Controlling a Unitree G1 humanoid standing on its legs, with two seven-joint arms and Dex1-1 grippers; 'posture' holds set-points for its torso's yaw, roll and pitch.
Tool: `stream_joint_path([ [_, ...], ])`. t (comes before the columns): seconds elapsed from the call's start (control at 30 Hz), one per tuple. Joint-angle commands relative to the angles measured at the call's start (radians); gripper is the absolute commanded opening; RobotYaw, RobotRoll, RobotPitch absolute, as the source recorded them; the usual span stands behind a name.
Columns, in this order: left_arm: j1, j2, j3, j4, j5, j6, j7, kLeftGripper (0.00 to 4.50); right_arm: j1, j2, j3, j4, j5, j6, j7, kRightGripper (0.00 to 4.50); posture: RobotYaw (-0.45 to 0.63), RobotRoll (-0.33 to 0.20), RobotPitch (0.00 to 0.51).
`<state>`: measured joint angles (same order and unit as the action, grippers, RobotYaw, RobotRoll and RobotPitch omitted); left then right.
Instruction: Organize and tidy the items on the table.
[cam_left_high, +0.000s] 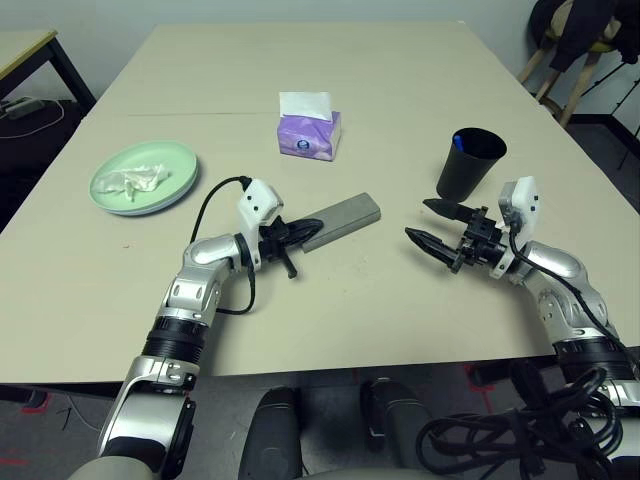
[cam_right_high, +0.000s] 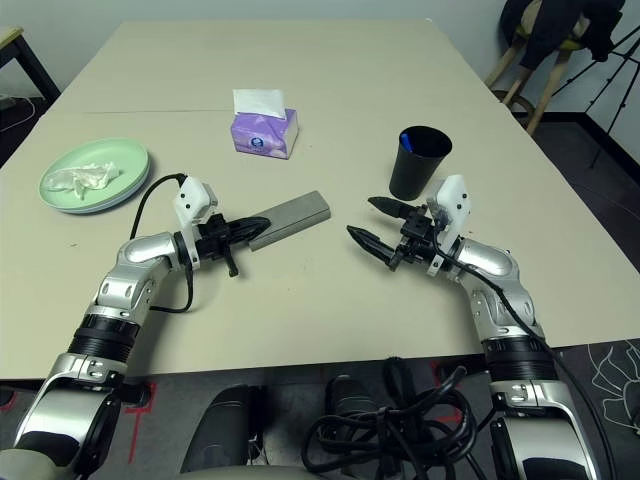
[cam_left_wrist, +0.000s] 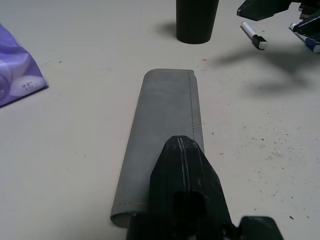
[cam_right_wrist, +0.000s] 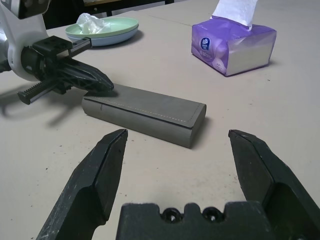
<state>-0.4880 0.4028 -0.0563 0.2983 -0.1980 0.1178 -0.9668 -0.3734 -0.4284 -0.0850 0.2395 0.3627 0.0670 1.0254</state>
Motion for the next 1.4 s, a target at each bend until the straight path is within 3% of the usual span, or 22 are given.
stream_joint_path([
  [0.03, -0.019, 0.012, 0.015, -0.013, -0.021, -0.047, -0.018, 0.01, 0.008, -0.012, 0.001, 0.006, -0.005, -0.033, 0.004, 4.50, 0.09, 0.000, 0.103],
  [0.07, -0.027, 0.020, 0.022, -0.023, -0.031, -0.042, -0.025, 0.01, 0.008, -0.011, -0.001, 0.007, -0.006, -0.039, 0.000, 4.50, 0.09, 0.000, 0.103],
  [0.17, -0.044, 0.050, 0.028, -0.082, -0.067, -0.030, -0.073, 0.64, 0.007, -0.017, -0.007, 0.012, -0.004, -0.041, -0.004, 4.50, 0.09, 0.000, 0.104],
  [0.33, -0.037, 0.096, 0.009, -0.187, -0.096, 0.012, -0.115, 2.56, -0.008, -0.032, -0.012, 0.005, -0.003, -0.006, -0.035, 4.50, 0.09, 0.000, 0.107],
  [0.5, -0.019, 0.081, -0.014, -0.284, -0.137, 0.081, -0.120, 4.45, -0.048, -0.123, 0.045, -0.005, -0.033, 0.059, 0.046, 4.50, 0.09, 0.000, 0.110],
  [0.93, 0.086, 0.056, -0.046, -0.298, -0.123, 0.030, -0.106, 4.45, -0.185, -0.382, 0.153, 0.219, -0.116, -0.070, 0.476, 4.50, 0.06, 0.000, 0.126],
  [1.03, 0.098, 0.054, -0.055, -0.295, -0.114, 0.009, -0.107, 4.45, -0.195, -0.460, 0.221, 0.273, -0.193, -0.194, 0.578, 4.50, 0.05, 0.000, 0.131],
  [1.2, 0.095, 0.041, -0.062, -0.285, -0.112, -0.006, -0.100, 4.45, -0.297, -0.603, 0.429, 0.473, -0.332, -0.491, 0.589, 4.50, 0.04, 0.000, 0.138],
  [1.4, 0.089, 0.027, -0.062, -0.278, -0.109, -0.016, -0.082, 4.45, -0.514, -0.574, 0.536, 0.702, -0.564, -0.746, 0.568, 4.50, 0.05, 0.000, 0.146],
])
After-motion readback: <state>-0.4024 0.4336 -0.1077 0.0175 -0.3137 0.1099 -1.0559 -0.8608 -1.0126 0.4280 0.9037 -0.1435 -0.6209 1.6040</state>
